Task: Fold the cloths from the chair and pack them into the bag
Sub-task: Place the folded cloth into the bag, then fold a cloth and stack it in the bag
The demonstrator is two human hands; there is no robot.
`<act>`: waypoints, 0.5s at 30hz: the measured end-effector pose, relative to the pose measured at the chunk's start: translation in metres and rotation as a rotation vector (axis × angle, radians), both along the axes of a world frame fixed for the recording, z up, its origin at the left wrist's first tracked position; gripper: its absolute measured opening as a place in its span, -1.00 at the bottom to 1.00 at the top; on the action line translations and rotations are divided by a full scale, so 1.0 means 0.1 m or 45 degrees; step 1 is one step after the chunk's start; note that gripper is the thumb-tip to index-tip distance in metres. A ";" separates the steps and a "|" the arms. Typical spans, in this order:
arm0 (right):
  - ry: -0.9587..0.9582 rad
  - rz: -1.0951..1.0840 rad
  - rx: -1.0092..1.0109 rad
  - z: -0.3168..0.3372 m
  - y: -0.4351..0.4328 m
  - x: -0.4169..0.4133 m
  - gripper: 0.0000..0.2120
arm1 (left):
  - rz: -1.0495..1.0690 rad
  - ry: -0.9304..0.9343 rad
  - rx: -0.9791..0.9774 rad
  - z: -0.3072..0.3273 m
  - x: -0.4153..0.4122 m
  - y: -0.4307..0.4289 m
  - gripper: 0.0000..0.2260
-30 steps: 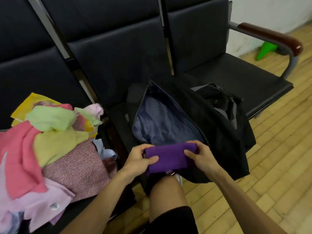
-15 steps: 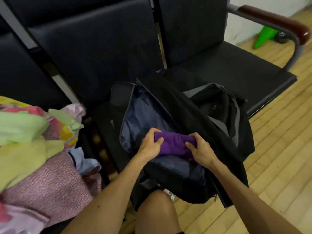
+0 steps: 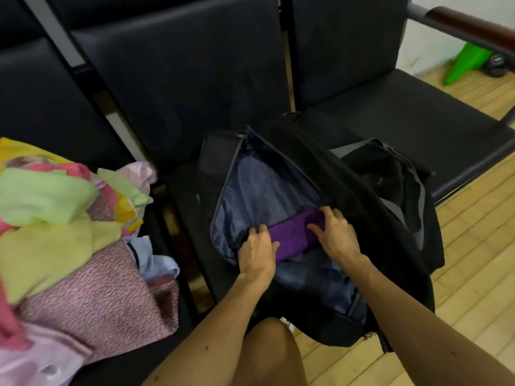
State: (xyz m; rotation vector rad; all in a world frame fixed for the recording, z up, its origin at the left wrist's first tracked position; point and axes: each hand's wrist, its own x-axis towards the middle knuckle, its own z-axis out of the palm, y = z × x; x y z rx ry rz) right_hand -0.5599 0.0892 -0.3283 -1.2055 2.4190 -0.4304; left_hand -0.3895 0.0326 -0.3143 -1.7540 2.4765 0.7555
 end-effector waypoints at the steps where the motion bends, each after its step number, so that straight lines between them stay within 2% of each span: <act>1: 0.037 0.009 0.046 0.01 -0.01 0.00 -0.50 | 0.007 -0.010 0.004 0.01 0.00 0.01 -0.56; 4: 0.156 0.061 0.174 0.13 -0.02 0.04 -0.46 | 0.000 0.016 0.017 0.10 0.02 0.02 -0.51; 7: 0.301 0.111 0.239 0.36 0.07 0.19 -0.58 | -0.132 0.141 -0.083 0.26 0.14 0.00 -0.50; 11: 0.292 0.112 -0.032 0.73 0.33 0.58 -0.73 | -0.234 0.495 -0.243 0.67 0.70 0.07 -0.69; 13: 0.215 0.150 -0.247 0.84 0.47 0.93 -0.80 | -0.130 0.623 -0.293 0.83 1.19 0.20 -0.79; 15: 0.109 0.189 -0.408 0.86 0.58 1.29 -0.88 | 0.008 0.631 -0.284 0.85 1.67 0.34 -0.86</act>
